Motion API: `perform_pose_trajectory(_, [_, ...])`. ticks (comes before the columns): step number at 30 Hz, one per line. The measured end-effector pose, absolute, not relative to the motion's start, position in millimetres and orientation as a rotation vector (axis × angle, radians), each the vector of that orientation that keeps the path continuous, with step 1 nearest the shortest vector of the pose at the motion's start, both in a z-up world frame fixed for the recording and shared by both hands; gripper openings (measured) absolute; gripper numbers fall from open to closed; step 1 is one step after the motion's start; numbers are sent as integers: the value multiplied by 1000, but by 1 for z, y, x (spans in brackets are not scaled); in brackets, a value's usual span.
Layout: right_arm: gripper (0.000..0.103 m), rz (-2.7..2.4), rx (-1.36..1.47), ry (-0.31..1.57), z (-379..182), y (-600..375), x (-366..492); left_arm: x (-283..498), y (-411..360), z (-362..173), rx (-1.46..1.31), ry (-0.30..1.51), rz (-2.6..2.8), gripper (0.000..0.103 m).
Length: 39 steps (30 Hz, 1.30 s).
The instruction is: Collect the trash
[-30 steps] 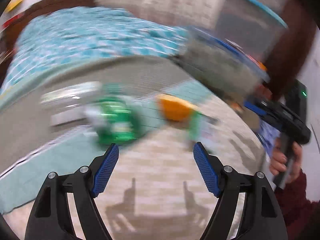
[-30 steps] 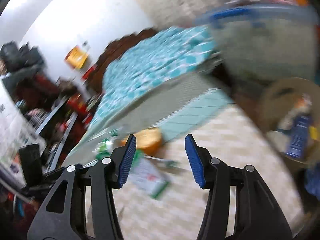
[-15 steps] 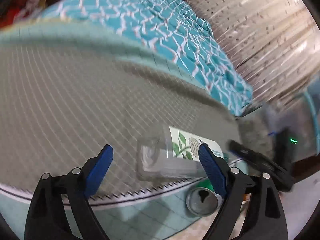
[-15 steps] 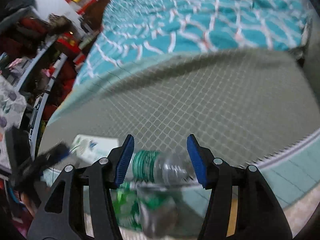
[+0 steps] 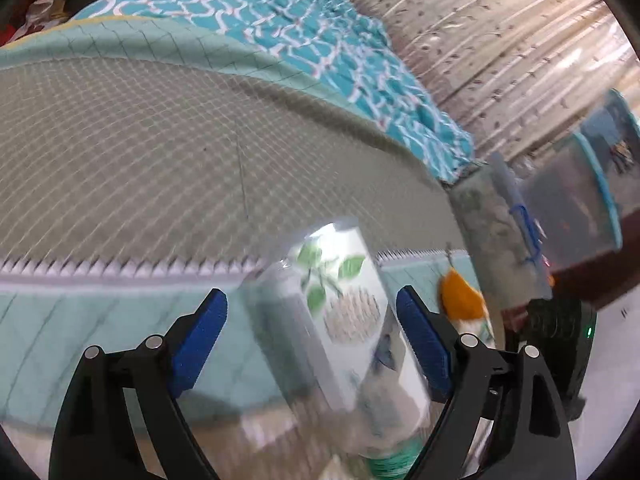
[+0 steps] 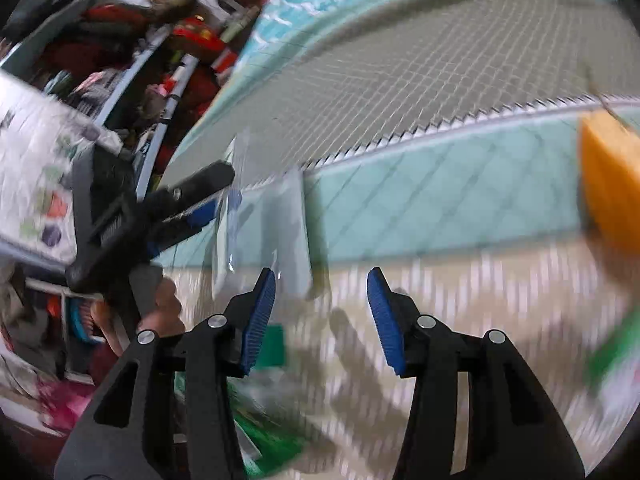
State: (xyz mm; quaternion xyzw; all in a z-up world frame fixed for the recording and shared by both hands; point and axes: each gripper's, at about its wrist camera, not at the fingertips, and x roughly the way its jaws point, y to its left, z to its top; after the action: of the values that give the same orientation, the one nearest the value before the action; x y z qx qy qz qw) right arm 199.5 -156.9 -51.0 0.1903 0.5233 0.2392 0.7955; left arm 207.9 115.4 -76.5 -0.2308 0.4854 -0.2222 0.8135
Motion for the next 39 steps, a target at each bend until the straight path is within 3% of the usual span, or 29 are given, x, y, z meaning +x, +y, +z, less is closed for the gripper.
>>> perform_pose_trajectory(6, [58,497,454,890,-43,-170,112,134,151,-64,-528,976,-503,85])
perform_pose_trajectory(14, [57,517,525,939,-68,-160,93,75,136,-71,-560,979,-656,90])
perform_pose_trajectory(21, [55,545,421,898,-51,-131,94,65,133,-88,-589,1024,-620,91])
perform_pose_trajectory(24, [49,548,380,937,-60,-118,99,63,131,-94,-598,1047,-620,91])
perform_pose_trajectory(33, [50,583,434,972,-80,-123,106,64,101,-99,-557,1075,-675,90])
perform_pose_trajectory(35, [49,598,498,981,-86,-133,108,63,96,-99,-526,1066,-666,83])
perform_pose_trajectory(36, [49,604,536,985,-91,-140,109,63,94,-99,-504,1067,-658,61])
perform_pose_trajectory(37, [49,618,564,989,-94,-144,110,63,91,-102,-491,1082,-661,54])
perform_pose_trajectory(39, [53,662,622,994,-97,-152,112,62,94,-105,-509,1082,-678,54])
